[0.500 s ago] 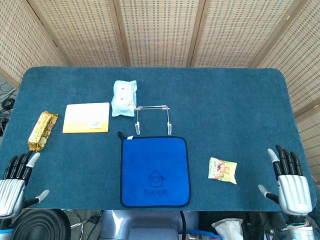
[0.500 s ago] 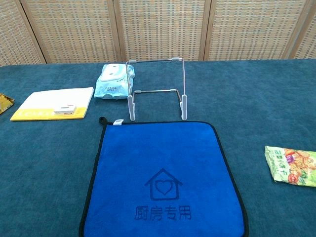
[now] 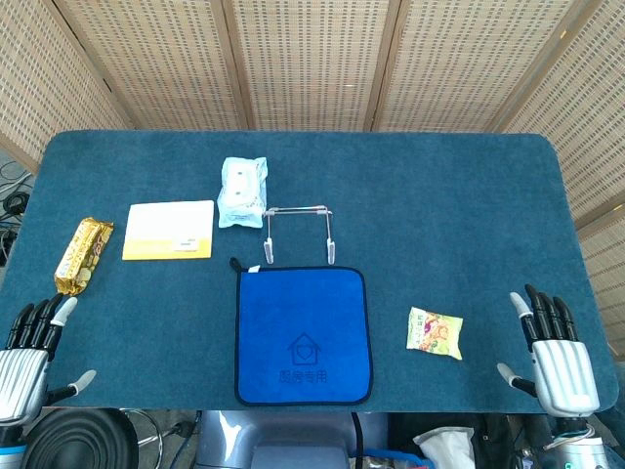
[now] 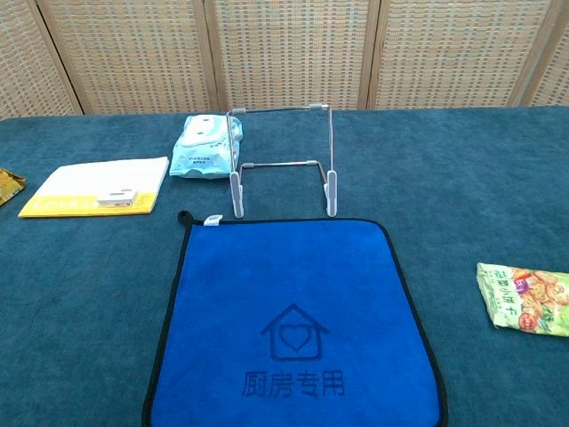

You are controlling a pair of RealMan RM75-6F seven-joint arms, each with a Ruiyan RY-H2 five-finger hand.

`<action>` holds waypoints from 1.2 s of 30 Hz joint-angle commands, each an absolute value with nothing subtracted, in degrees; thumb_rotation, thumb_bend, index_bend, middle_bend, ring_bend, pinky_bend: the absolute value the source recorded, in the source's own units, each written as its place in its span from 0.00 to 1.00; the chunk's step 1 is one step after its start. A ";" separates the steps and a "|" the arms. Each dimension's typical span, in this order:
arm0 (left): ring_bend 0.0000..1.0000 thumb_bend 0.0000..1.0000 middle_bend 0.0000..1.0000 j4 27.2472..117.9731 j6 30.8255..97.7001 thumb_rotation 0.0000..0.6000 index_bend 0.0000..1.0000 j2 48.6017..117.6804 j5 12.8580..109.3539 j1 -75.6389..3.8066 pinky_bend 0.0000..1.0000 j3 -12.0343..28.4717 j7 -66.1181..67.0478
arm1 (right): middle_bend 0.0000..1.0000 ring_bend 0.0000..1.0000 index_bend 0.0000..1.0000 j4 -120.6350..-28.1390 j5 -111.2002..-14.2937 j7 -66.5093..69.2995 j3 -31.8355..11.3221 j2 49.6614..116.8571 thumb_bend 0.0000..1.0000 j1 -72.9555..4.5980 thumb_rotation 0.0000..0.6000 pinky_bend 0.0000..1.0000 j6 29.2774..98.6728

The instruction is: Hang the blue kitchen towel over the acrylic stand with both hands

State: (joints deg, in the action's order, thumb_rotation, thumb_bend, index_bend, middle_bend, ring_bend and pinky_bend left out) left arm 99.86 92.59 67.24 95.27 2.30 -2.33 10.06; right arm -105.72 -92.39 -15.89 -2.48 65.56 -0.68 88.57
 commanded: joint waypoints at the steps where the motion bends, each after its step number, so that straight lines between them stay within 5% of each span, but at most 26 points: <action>1: 0.00 0.00 0.00 99.93 92.55 1.00 0.00 67.22 95.25 2.29 0.00 -2.33 9.93 | 0.00 0.00 0.00 -104.08 -94.27 -14.72 -2.36 65.62 0.00 -2.68 1.00 0.00 86.36; 15: 0.00 0.00 0.00 100.27 91.69 1.00 0.00 67.59 94.69 1.89 0.00 -2.02 10.68 | 0.00 0.00 0.00 -94.06 -107.31 -5.50 -3.61 69.94 0.00 -18.90 1.00 0.00 73.65; 36: 0.00 0.00 0.00 99.70 88.21 1.00 0.00 68.38 91.15 0.33 0.00 -0.91 11.42 | 0.00 0.00 0.00 -75.13 -107.80 -8.81 -2.62 86.77 0.00 -31.41 1.00 0.00 62.58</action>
State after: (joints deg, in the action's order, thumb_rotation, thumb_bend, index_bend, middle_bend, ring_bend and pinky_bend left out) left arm 99.80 88.60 68.21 91.56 0.56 -1.14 11.16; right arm -77.94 -108.38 -9.01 -2.84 84.31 -29.99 63.96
